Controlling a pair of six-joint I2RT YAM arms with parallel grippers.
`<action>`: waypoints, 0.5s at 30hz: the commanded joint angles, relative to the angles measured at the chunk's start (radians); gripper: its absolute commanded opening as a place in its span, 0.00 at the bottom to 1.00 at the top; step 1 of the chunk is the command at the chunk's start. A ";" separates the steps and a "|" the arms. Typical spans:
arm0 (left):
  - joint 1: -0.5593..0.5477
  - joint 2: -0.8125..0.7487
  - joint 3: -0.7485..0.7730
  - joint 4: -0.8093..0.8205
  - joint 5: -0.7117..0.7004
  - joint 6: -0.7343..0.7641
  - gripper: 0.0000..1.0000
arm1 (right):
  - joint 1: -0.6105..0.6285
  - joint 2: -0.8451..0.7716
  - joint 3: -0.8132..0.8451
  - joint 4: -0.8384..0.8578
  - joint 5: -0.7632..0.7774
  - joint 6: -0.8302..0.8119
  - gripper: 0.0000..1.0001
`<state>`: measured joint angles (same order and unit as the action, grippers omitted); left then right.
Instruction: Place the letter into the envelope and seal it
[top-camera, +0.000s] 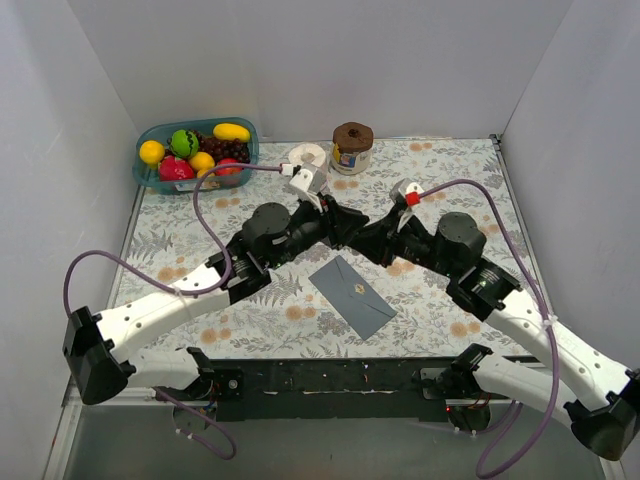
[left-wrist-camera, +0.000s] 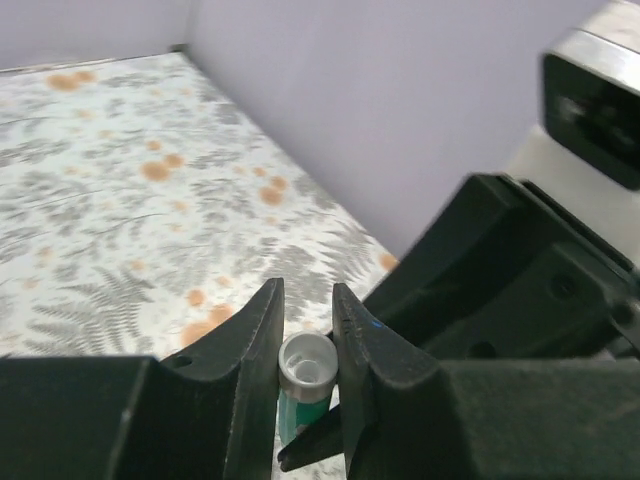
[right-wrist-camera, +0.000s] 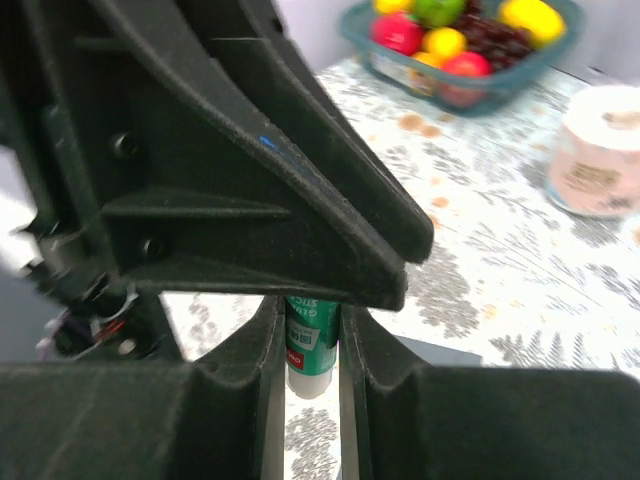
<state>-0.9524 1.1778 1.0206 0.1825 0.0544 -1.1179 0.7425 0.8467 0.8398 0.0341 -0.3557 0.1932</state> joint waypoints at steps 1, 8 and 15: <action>0.004 0.118 0.116 -0.220 -0.407 0.007 0.00 | 0.009 0.095 0.019 0.081 0.415 0.077 0.01; -0.029 0.266 0.275 -0.295 -0.601 0.017 0.41 | 0.055 0.213 0.078 0.127 0.536 0.057 0.01; 0.044 0.074 0.087 0.010 -0.239 0.060 0.84 | 0.028 0.094 0.008 0.205 0.111 -0.121 0.01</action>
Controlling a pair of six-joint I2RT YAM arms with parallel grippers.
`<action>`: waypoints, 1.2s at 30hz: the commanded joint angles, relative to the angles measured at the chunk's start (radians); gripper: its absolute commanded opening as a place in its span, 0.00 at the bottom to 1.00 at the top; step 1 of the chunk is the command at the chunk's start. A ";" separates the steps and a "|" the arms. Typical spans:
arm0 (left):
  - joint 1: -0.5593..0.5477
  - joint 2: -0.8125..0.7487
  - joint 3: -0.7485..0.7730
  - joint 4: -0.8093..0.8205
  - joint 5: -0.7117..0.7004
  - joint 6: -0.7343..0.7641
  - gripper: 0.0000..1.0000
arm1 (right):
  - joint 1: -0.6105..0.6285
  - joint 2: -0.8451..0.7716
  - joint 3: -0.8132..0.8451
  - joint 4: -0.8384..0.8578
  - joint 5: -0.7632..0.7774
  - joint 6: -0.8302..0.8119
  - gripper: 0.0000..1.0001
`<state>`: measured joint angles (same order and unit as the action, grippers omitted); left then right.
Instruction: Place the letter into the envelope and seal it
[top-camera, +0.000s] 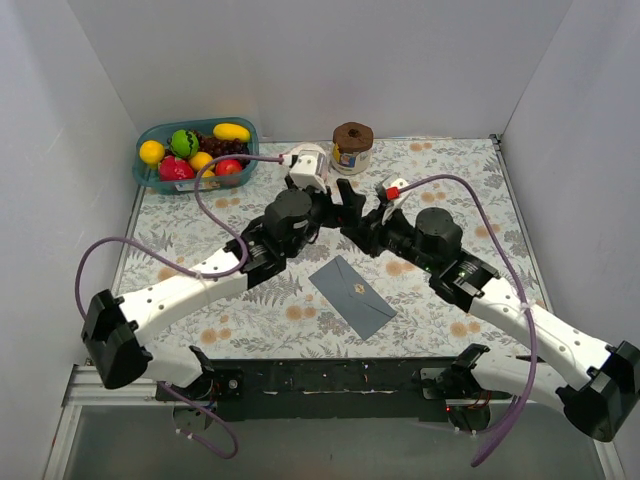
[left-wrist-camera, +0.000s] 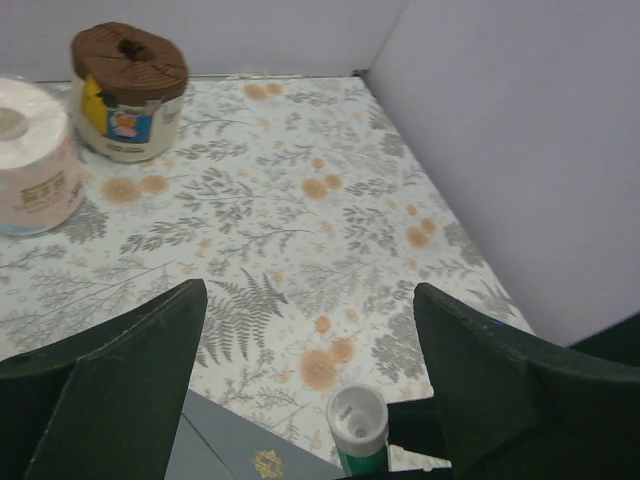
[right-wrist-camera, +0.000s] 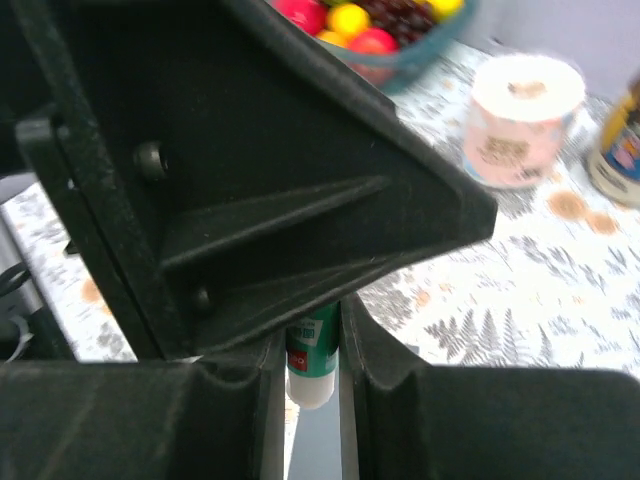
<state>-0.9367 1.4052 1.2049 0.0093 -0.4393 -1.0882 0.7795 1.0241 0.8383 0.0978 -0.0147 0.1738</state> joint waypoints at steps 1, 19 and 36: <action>0.045 -0.173 -0.119 0.208 0.311 0.021 0.84 | -0.017 -0.096 0.008 0.128 -0.320 -0.108 0.01; 0.148 -0.259 -0.275 0.509 0.984 -0.081 0.71 | -0.091 -0.245 -0.045 0.178 -0.568 -0.051 0.01; 0.156 -0.247 -0.280 0.538 1.064 -0.125 0.03 | -0.108 -0.246 -0.050 0.204 -0.597 -0.005 0.01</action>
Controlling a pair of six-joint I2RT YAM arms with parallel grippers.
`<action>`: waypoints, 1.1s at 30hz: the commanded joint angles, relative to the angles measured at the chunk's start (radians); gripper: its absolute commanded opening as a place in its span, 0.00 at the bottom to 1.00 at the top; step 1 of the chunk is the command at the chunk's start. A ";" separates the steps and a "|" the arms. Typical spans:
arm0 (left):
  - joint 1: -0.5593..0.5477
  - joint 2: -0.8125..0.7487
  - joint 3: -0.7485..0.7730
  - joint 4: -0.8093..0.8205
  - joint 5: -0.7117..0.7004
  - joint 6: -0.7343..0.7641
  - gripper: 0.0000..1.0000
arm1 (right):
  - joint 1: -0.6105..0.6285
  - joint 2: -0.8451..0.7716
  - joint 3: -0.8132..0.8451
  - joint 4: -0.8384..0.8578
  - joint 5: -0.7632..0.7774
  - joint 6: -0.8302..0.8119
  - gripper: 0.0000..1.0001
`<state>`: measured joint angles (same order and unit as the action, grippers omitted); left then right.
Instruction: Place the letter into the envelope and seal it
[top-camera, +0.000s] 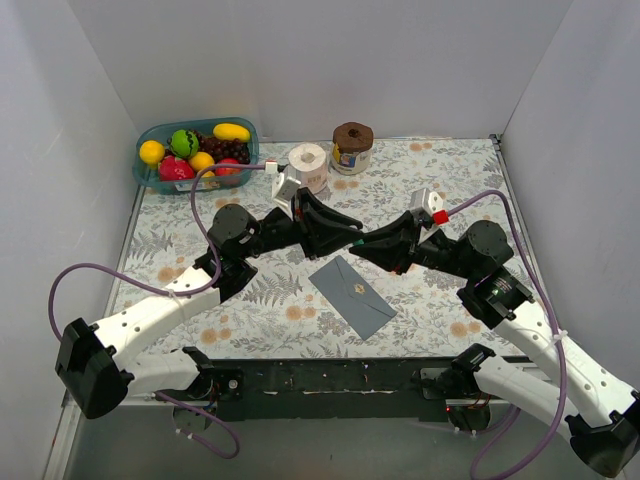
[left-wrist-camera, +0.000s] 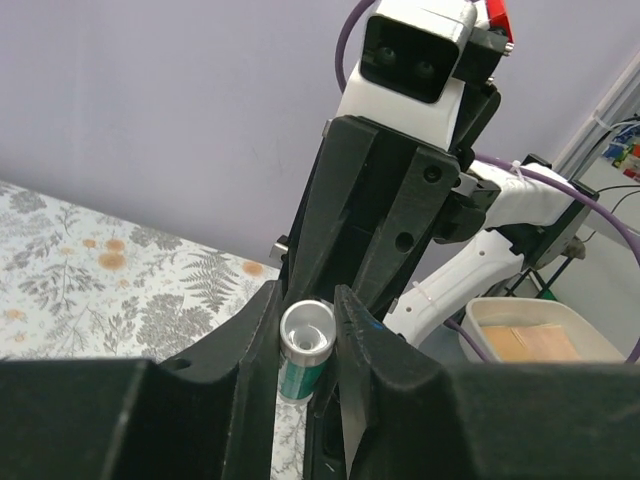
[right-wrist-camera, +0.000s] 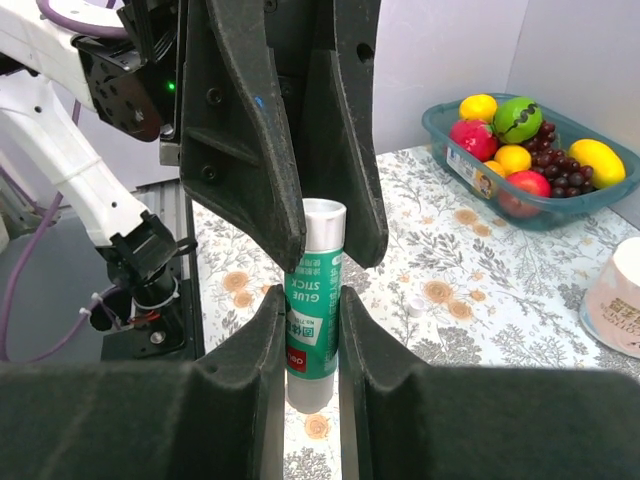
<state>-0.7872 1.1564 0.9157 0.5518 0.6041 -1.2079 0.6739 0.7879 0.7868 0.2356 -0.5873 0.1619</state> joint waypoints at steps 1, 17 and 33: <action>0.006 0.005 0.015 -0.009 0.020 -0.005 0.00 | -0.002 -0.010 0.003 0.065 -0.025 0.007 0.01; -0.090 0.259 0.377 -0.478 -0.892 0.082 0.00 | 0.071 0.276 0.268 -0.145 0.757 0.061 0.01; 0.016 0.055 0.080 -0.007 -0.281 -0.028 0.93 | 0.021 0.114 0.170 -0.009 0.078 0.028 0.01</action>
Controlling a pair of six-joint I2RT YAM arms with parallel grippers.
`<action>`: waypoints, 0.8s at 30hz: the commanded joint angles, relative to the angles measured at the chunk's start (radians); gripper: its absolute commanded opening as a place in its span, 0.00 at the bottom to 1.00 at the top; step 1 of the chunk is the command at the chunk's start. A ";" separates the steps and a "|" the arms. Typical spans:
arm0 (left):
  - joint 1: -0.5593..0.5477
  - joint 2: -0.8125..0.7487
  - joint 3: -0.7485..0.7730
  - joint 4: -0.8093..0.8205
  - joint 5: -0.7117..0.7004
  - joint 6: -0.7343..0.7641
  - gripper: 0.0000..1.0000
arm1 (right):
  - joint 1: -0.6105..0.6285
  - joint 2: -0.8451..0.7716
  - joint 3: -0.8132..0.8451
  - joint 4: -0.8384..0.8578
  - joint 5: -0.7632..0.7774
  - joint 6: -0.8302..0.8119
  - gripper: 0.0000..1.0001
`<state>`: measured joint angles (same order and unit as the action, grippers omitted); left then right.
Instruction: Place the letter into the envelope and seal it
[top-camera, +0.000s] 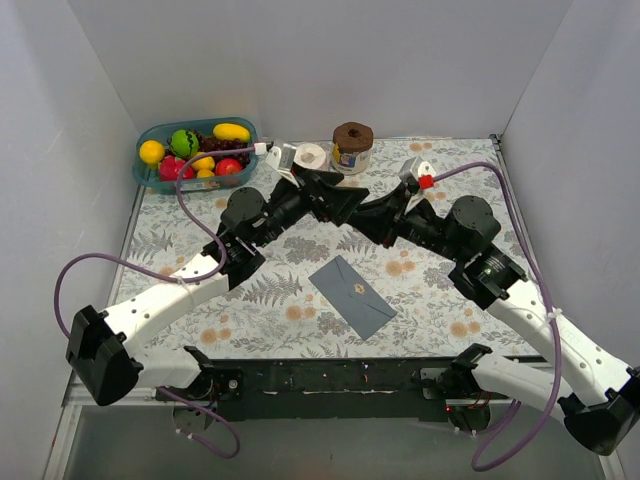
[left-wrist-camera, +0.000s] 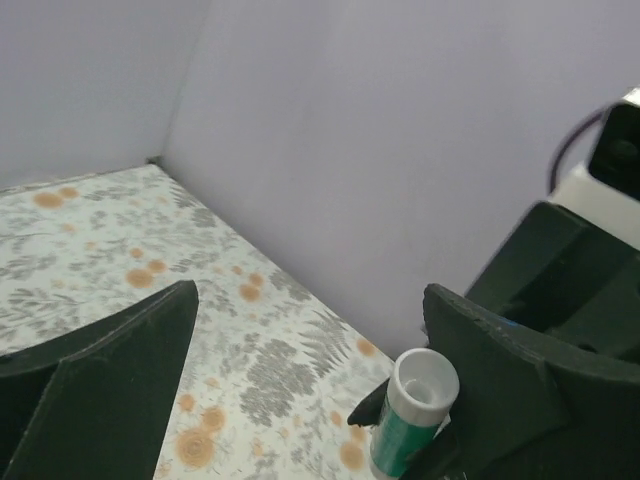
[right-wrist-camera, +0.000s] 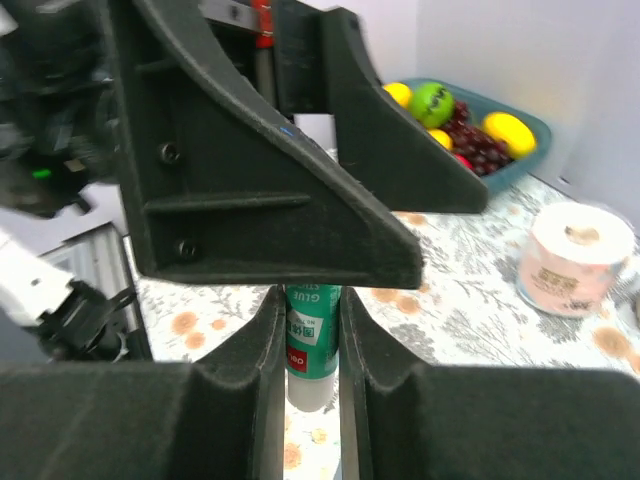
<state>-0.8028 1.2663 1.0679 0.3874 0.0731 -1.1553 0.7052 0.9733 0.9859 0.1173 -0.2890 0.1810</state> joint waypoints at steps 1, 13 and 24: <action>0.039 -0.065 -0.086 0.172 0.267 -0.095 0.92 | -0.012 -0.080 -0.039 0.105 -0.228 0.008 0.01; 0.057 -0.021 -0.141 0.406 0.632 -0.239 0.69 | -0.036 -0.126 -0.055 0.071 -0.279 0.026 0.01; 0.059 -0.042 -0.140 0.384 0.602 -0.199 0.45 | -0.044 -0.128 -0.055 0.044 -0.266 -0.002 0.01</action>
<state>-0.7486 1.2533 0.9291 0.7712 0.6796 -1.3731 0.6674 0.8516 0.9314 0.1303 -0.5465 0.1936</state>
